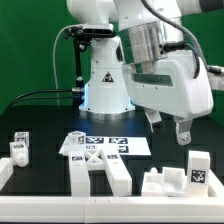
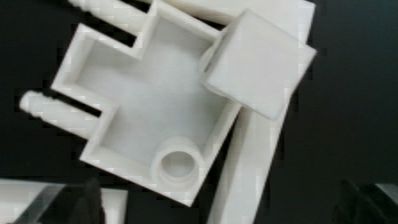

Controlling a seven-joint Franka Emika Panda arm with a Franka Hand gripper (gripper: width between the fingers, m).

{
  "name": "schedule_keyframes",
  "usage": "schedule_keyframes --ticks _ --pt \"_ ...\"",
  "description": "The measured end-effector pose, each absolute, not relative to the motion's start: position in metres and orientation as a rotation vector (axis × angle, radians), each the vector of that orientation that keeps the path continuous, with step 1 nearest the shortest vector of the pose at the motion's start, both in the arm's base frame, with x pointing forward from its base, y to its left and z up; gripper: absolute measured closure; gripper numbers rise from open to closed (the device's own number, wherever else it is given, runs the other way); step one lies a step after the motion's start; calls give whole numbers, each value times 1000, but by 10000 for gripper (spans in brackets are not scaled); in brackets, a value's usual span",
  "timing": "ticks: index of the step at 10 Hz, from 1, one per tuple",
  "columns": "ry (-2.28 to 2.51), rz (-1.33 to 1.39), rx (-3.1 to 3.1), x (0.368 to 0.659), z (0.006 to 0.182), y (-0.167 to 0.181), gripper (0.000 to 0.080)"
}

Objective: Assemble chair

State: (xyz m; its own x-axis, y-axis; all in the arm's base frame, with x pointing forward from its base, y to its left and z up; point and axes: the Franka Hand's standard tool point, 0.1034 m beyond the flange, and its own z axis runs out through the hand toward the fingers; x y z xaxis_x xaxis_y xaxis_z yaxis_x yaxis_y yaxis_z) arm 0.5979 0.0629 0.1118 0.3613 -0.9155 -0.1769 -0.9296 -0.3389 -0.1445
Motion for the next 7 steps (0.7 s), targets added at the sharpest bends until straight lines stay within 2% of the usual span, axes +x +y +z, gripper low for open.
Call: schedule_keyframes --ticks 2,5,7 --pt "1397 66 -2563 591 108 49 151" --pt "1047 59 -2717 563 117 5 151" --pt "953 -16 -2772 564 114 4 151"
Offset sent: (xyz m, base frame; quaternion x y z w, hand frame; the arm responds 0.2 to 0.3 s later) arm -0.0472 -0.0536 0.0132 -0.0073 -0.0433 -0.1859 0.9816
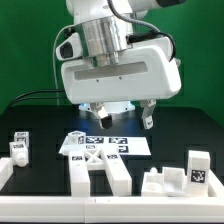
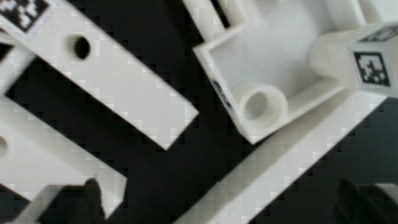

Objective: Assemble chair

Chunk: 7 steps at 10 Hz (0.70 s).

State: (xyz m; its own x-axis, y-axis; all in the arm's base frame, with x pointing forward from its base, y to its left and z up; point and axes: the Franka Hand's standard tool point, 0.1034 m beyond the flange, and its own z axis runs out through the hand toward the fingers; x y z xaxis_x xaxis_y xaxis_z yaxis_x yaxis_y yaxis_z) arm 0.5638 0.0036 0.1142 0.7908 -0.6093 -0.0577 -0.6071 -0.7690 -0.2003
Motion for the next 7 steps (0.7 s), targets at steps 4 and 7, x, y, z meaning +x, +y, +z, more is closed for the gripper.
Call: schedule_keyframes --ticks 4,7 --pt "515 -54 -2894 561 111 -4 151" --pt "118 -30 -2992 529 101 -55 151"
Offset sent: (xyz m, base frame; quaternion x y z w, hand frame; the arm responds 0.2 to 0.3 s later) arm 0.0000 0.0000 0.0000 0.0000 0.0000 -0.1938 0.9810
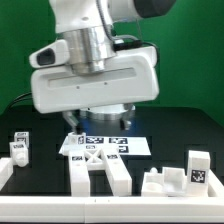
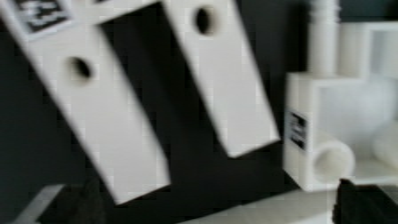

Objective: Assemble chair

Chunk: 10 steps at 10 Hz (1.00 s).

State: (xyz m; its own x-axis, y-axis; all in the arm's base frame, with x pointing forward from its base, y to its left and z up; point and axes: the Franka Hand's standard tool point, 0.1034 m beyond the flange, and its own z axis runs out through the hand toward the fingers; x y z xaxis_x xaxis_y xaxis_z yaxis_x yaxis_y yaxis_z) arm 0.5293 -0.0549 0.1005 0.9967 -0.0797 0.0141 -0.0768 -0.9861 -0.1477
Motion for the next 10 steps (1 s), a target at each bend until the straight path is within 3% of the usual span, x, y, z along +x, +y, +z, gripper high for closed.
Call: schedule_keyframes --ticks 2,6,10 --pt "-130 -96 -3050 504 90 -88 151" --pt "-249 -77 -3049 502 87 -89 151" --pt "-261 20 -3113 445 55 -164 151"
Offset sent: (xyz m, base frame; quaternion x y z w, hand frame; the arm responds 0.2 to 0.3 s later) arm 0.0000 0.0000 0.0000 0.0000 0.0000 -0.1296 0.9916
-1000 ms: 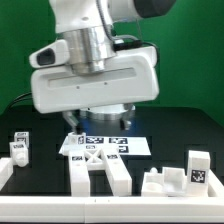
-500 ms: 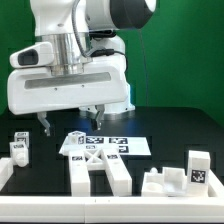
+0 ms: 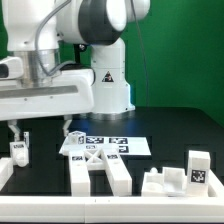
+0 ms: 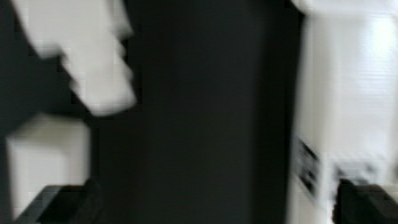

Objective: Assemble chair

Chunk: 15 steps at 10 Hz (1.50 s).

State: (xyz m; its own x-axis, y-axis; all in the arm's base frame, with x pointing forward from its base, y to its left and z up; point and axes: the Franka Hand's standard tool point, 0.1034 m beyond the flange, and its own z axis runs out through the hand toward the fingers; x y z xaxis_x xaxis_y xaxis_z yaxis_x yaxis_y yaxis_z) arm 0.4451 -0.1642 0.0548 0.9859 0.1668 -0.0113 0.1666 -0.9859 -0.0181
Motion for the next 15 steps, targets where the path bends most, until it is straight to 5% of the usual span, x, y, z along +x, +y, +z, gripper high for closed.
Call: schedule_keyframes --ticks 5,10,12,14,15 --pt "-278 44 -3121 431 44 -186 151" --pt "-232 179 -3110 400 10 -201 151" --pt "-232 179 -3110 400 10 -201 207" --pt "-232 180 -3110 400 10 -201 480" --pt "-242 178 -3110 401 11 -200 480"
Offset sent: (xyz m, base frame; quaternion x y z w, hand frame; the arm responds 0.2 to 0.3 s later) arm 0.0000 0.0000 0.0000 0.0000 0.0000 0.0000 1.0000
